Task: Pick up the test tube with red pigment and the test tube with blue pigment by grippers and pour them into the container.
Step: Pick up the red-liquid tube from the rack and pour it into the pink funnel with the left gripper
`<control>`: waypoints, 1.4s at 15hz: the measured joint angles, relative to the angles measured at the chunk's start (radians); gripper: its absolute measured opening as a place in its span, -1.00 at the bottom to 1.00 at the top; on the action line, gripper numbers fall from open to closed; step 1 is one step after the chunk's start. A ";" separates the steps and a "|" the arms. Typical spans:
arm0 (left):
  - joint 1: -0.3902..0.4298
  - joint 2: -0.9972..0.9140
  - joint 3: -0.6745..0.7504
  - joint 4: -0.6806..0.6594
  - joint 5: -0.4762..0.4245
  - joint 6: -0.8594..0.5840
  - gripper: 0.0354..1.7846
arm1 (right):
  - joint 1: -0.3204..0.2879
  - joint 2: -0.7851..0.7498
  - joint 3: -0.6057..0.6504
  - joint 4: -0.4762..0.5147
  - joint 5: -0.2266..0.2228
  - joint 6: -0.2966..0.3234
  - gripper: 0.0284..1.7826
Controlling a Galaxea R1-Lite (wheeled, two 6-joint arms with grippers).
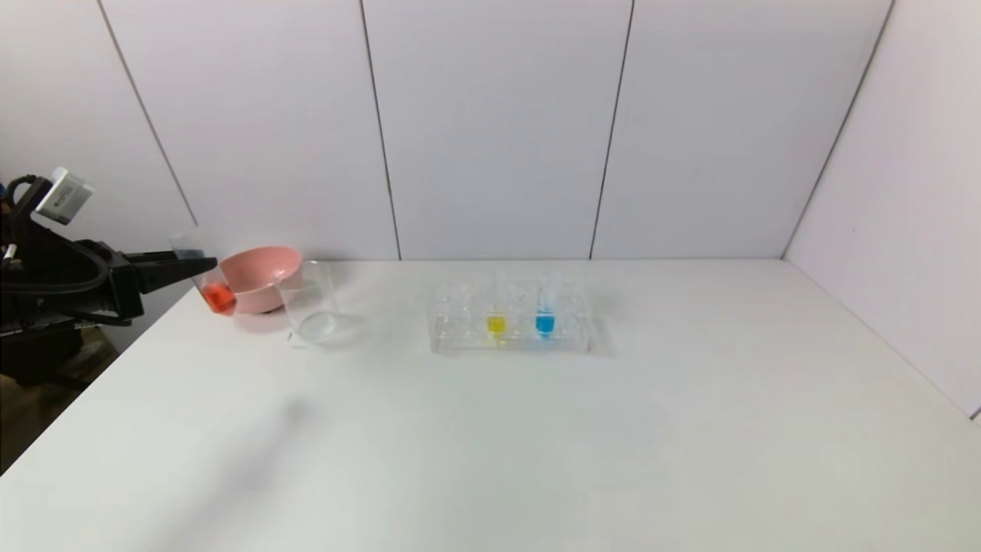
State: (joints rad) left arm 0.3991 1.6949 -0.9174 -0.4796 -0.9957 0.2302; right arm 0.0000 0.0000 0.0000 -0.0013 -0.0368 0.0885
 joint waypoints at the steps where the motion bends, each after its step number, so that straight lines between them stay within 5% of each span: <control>1: 0.004 0.018 -0.026 0.007 -0.001 0.003 -0.55 | 0.000 0.000 0.000 0.000 0.000 0.000 0.99; 4: 0.002 0.059 -0.152 0.121 0.022 0.035 -0.55 | 0.000 0.000 0.000 0.000 0.000 0.000 0.99; 9: -0.029 0.149 -0.520 0.550 0.141 0.141 -0.55 | 0.000 0.000 0.000 0.000 0.000 0.000 0.99; 17: -0.090 0.340 -0.997 1.417 0.477 0.700 -0.55 | 0.000 0.000 0.000 0.000 0.000 0.000 0.99; 21: -0.153 0.388 -1.065 1.441 0.556 0.743 -0.55 | 0.000 0.000 0.000 0.000 0.000 0.000 0.99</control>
State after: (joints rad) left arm 0.2462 2.0826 -1.9821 0.9611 -0.4402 0.9732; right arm 0.0000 0.0000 0.0000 -0.0013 -0.0368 0.0885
